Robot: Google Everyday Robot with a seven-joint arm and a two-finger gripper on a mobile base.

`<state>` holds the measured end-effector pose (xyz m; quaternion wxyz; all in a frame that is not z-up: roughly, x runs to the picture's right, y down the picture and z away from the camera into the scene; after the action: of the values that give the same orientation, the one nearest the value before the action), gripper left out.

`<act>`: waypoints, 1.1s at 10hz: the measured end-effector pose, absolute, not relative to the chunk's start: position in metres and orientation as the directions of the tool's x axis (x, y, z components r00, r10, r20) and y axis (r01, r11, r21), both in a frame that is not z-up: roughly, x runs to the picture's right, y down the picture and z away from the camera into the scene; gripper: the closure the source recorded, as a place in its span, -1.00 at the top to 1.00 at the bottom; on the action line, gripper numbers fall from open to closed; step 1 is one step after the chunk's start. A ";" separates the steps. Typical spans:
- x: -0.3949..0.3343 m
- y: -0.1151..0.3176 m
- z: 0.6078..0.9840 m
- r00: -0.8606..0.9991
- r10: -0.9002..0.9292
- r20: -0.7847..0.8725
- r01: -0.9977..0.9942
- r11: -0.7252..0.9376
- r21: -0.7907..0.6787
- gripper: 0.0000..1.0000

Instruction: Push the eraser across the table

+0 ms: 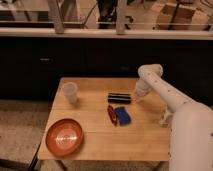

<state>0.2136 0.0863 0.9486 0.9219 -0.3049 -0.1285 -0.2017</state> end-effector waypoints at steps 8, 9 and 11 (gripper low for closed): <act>0.123 0.108 0.946 0.742 -0.396 0.541 0.646 0.638 -0.420 -1.00; 0.118 0.107 0.946 0.738 -0.397 0.546 0.649 0.637 -0.415 -1.00; 0.119 0.107 0.946 0.740 -0.394 0.545 0.646 0.642 -0.413 -1.00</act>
<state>0.1191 0.1067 0.9462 0.8820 -0.3033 -0.2078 -0.2947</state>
